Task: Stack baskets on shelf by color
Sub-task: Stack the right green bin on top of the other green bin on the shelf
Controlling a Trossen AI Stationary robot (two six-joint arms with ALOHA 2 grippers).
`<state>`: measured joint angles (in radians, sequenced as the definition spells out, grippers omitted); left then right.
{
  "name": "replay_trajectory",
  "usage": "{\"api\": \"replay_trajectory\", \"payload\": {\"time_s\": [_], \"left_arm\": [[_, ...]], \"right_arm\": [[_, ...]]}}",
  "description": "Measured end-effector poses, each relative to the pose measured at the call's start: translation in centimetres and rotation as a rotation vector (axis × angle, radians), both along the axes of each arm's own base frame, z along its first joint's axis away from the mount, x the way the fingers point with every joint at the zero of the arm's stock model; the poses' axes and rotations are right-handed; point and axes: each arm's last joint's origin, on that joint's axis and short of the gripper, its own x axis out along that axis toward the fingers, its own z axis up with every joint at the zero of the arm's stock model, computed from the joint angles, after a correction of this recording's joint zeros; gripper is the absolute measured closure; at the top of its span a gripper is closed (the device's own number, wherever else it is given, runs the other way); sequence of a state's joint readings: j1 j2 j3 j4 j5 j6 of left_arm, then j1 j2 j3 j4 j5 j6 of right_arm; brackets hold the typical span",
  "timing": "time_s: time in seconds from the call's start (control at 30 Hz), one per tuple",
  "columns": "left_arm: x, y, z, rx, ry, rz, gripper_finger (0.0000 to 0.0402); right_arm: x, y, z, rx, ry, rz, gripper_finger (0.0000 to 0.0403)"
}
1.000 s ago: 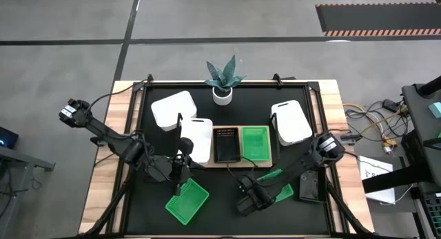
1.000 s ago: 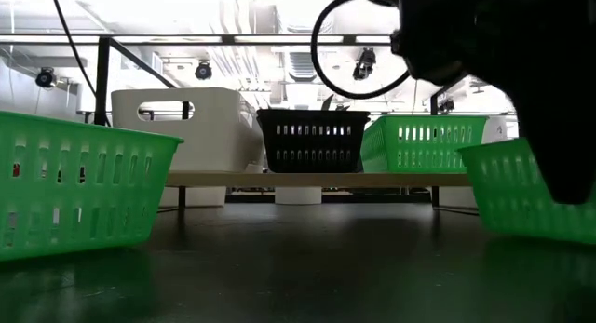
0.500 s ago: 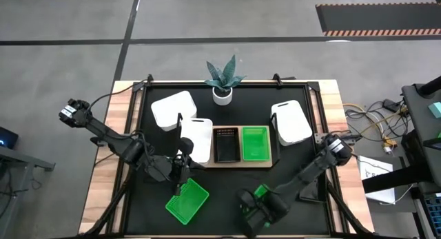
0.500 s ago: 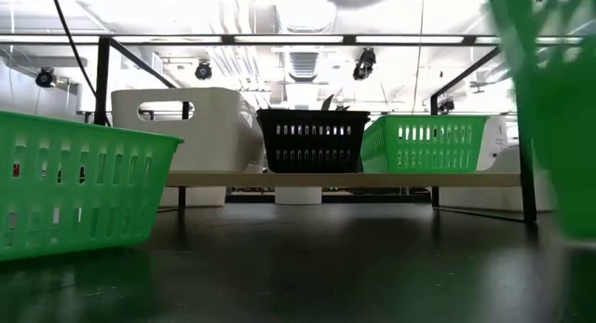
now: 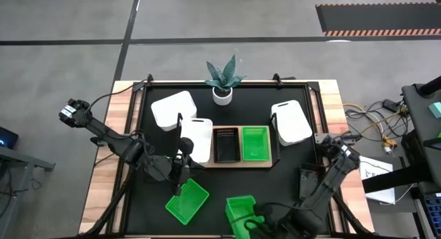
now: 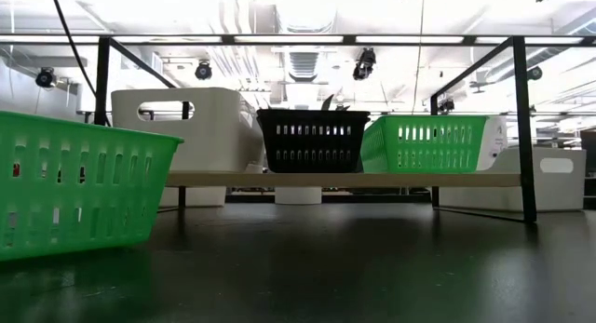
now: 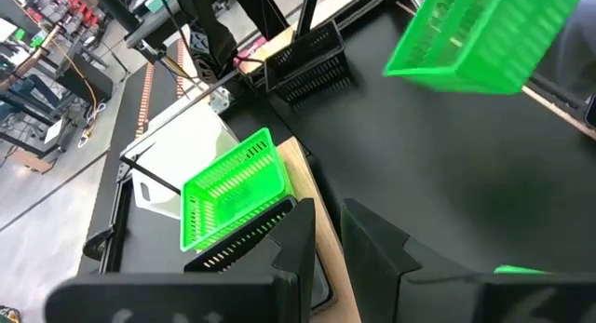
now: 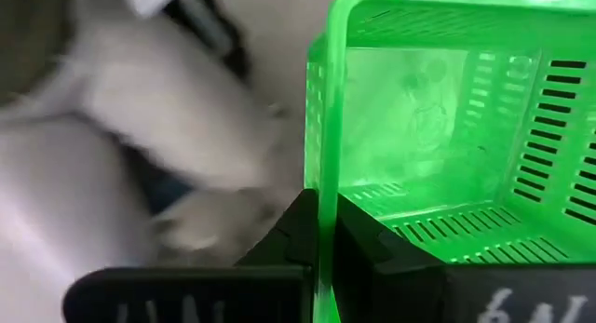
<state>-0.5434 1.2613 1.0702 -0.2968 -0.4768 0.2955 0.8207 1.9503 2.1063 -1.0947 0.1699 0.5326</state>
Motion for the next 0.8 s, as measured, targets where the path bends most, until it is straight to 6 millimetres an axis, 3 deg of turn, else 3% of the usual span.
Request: {"api": "replay_trajectory", "payload": {"time_s": [0.17,0.37,0.57,0.8], "left_arm": [[0.1,0.0,0.1,-0.007,-0.012,0.0,0.0362],[0.1,-0.1,0.3,-0.017,-0.027,0.0,0.0362],[0.1,-0.1,0.3,-0.019,-0.03,0.0,0.0362],[0.1,-0.1,0.3,-0.02,-0.03,0.001,0.0362]], "right_arm": [[-0.3,-2.1,1.4,-0.304,-0.122,-0.099,0.0394],[1.0,-7.3,1.7,-0.48,0.046,-0.191,0.0394],[3.6,-11.6,1.4,-0.496,0.164,-0.09,0.0394],[5.0,-15.5,2.2,-0.48,0.202,-0.02,0.0394]]}}
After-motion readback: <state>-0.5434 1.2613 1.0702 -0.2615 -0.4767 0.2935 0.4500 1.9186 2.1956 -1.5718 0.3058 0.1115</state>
